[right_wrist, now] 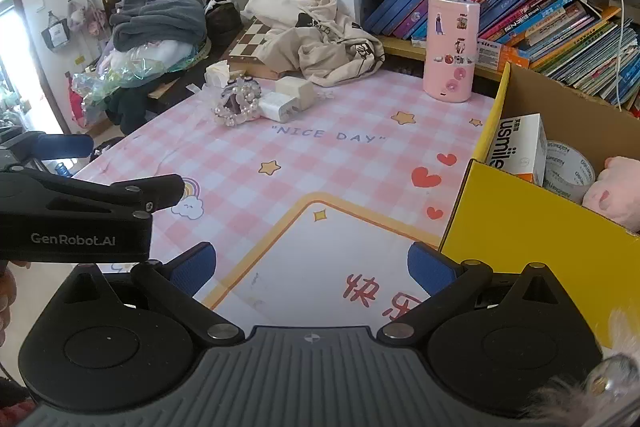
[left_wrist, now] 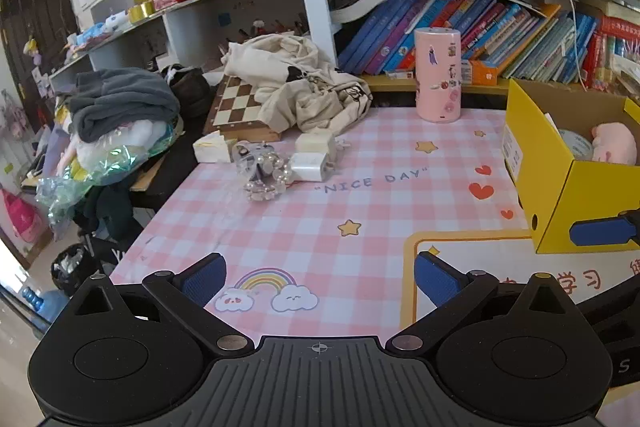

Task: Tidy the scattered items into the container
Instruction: 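Move both tools toward the ribbon bow and white tissue roll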

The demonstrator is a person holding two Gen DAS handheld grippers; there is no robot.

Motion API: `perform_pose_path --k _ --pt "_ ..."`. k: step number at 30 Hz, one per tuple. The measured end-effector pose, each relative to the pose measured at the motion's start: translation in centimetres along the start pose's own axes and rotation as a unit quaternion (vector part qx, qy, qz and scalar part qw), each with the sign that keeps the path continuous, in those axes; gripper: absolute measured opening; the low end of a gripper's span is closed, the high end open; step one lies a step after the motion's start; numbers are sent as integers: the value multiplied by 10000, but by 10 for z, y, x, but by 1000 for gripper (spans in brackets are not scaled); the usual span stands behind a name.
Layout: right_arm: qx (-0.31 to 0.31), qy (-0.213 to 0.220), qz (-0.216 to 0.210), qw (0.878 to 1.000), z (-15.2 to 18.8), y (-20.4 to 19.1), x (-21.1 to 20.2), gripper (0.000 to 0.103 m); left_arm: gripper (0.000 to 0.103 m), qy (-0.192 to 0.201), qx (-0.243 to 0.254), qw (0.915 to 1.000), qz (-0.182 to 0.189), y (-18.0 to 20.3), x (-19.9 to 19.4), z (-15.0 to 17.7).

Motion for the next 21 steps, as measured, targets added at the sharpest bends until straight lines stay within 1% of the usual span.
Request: perform_pose_path --k 6,9,14,18,21 --pt "12 -25 3 10000 -5 -6 4 103 102 109 -267 9996 39 -15 -5 -2" --pt "-22 -10 36 10000 -11 -9 9 103 102 153 -431 9989 85 -25 0 -5" --pt "40 2 10 10000 -22 -16 19 103 102 257 -536 9980 234 -40 16 -13" --pt "-67 82 214 9997 -35 -24 31 103 102 288 -508 9975 390 -53 35 -21" --pt "3 93 372 9993 -42 -29 42 103 102 236 -307 9980 508 -62 48 -24"
Point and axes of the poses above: each gripper's, at about its wrist camera, not at the fingertips, and x roughly the way its jaws point, y to its right, z to its underside, the point moved 7 cm from there along x, roughly the way its jaws point, and after that the axes turned 12 degrees about y, right-handed, at the moved point
